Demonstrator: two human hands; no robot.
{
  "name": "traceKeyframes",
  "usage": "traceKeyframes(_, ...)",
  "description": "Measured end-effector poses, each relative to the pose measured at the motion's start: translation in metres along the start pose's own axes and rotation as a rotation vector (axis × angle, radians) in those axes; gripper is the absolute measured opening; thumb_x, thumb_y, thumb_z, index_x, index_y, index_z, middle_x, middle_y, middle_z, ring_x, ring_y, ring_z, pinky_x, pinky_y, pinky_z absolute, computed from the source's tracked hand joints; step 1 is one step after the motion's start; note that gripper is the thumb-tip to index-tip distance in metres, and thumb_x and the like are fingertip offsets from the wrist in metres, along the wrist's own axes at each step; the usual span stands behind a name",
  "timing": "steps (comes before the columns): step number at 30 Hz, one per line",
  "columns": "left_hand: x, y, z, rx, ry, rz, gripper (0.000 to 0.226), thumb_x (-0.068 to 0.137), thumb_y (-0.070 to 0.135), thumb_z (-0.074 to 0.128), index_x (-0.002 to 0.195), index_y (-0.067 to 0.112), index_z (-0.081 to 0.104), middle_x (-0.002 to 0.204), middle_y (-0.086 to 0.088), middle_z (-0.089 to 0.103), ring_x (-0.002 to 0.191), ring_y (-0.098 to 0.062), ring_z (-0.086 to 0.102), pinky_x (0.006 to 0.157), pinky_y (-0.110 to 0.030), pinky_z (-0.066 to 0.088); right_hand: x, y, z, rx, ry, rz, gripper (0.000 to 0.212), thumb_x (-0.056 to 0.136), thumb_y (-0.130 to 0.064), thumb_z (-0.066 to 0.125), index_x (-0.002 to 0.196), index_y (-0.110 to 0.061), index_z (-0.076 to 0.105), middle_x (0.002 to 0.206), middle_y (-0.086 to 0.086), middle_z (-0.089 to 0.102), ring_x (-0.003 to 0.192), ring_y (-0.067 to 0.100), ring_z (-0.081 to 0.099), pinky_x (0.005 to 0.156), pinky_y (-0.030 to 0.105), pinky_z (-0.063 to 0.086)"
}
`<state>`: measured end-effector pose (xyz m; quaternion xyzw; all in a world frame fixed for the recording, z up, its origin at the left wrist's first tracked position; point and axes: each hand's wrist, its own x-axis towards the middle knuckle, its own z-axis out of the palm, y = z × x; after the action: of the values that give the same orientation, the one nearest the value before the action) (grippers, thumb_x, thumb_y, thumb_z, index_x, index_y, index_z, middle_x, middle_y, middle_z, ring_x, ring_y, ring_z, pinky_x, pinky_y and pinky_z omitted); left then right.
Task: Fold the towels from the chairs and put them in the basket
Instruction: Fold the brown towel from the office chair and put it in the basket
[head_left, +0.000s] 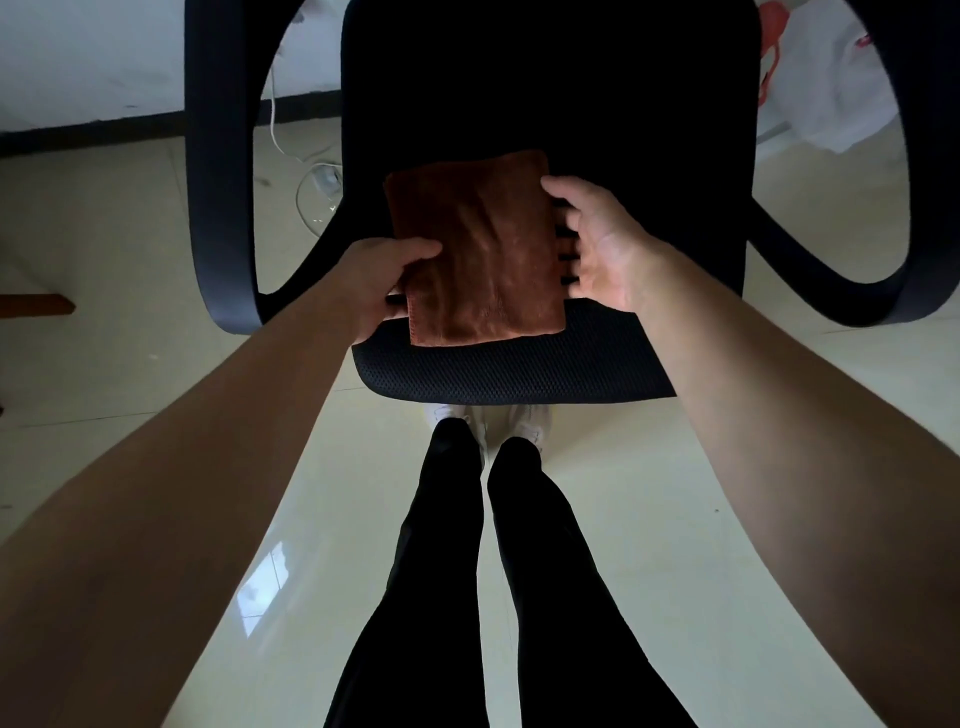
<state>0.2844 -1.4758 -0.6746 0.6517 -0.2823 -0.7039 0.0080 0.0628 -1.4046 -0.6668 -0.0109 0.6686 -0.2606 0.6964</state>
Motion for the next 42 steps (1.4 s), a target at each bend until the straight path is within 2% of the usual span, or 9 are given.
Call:
traceKeyframes(3,0.005,-0.005,0.002,0.009,0.019,0.024,0.026,0.085,0.012,0.069,0.111,0.013,0.066,0.107,-0.004,0.073,0.098,-0.020,0.070,0.080,-0.036,0.056,-0.001,0.008,-0.004,0.010,0.004,-0.041,0.040,0.089,-0.039,0.064,0.124,-0.018,0.062,0.118,0.008,0.070,0.105,0.028,0.070,0.090,0.049,0.057)
traceKeyframes(7,0.000,-0.006,0.001,-0.113,-0.019,0.033,0.038,0.087,0.012,0.065,0.124,0.007,0.062,0.115,-0.008,0.073,0.103,-0.023,0.071,0.086,-0.039,0.058,-0.004,0.017,-0.007,0.034,-0.009,-0.106,0.033,0.091,-0.020,0.058,0.123,-0.015,0.064,0.120,0.012,0.070,0.104,0.029,0.070,0.083,0.043,0.060)
traceKeyframes(12,-0.027,0.004,0.000,-0.114,-0.109,0.031,0.039,0.088,0.023,0.062,0.127,0.014,0.062,0.111,-0.001,0.073,0.094,-0.017,0.072,0.076,-0.033,0.057,-0.024,0.014,-0.011,0.028,-0.018,-0.150,0.036,0.090,-0.027,0.058,0.124,-0.017,0.062,0.111,0.008,0.072,0.102,0.027,0.070,0.089,0.044,0.057)
traceKeyframes(17,-0.075,0.025,0.003,-0.124,-0.121,0.071,0.032,0.090,0.025,0.061,0.120,0.014,0.063,0.108,-0.004,0.072,0.102,-0.025,0.068,0.095,-0.043,0.053,-0.071,0.008,-0.015,0.056,-0.056,-0.206,0.042,0.087,-0.025,0.062,0.128,-0.014,0.063,0.125,0.009,0.069,0.113,0.027,0.067,0.097,0.046,0.053)
traceKeyframes(25,-0.204,0.099,0.019,0.048,-0.215,0.202,0.028,0.092,0.036,0.059,0.115,0.021,0.062,0.106,-0.006,0.072,0.098,-0.029,0.068,0.091,-0.046,0.051,-0.210,-0.025,-0.020,0.147,-0.074,-0.323,0.046,0.087,-0.018,0.057,0.132,-0.026,0.060,0.127,0.006,0.067,0.114,0.027,0.065,0.090,0.045,0.053)
traceKeyframes(29,-0.260,0.123,0.033,0.175,-0.315,0.332,0.039,0.092,0.024,0.060,0.130,0.028,0.055,0.116,-0.009,0.070,0.099,-0.032,0.070,0.083,-0.047,0.055,-0.288,-0.035,-0.029,0.150,-0.019,-0.407,0.051,0.089,-0.007,0.054,0.134,-0.032,0.054,0.129,0.007,0.064,0.115,0.028,0.064,0.091,0.047,0.054)
traceKeyframes(32,-0.302,0.137,0.051,0.248,-0.404,0.384,0.041,0.092,0.015,0.063,0.131,0.026,0.056,0.119,-0.012,0.070,0.102,-0.033,0.070,0.084,-0.050,0.057,-0.353,-0.031,-0.040,0.178,0.051,-0.480,0.047,0.092,-0.002,0.053,0.122,-0.037,0.059,0.125,0.003,0.065,0.110,0.028,0.066,0.086,0.045,0.056)
traceKeyframes(34,-0.325,0.147,0.073,0.313,-0.481,0.409,0.037,0.093,0.013,0.062,0.128,0.023,0.058,0.117,-0.011,0.072,0.100,-0.031,0.071,0.086,-0.051,0.057,-0.394,-0.020,-0.053,0.203,0.121,-0.527,0.048,0.092,-0.001,0.054,0.128,-0.033,0.056,0.127,0.005,0.063,0.105,0.029,0.066,0.083,0.043,0.056)
traceKeyframes(42,-0.410,0.138,0.211,0.550,-0.742,0.468,0.034,0.093,0.012,0.064,0.126,0.019,0.058,0.119,-0.013,0.069,0.103,-0.034,0.070,0.086,-0.049,0.058,-0.529,0.077,-0.113,0.423,0.436,-0.671,0.047,0.096,-0.003,0.051,0.135,-0.030,0.052,0.130,0.008,0.059,0.111,0.033,0.063,0.083,0.044,0.058)
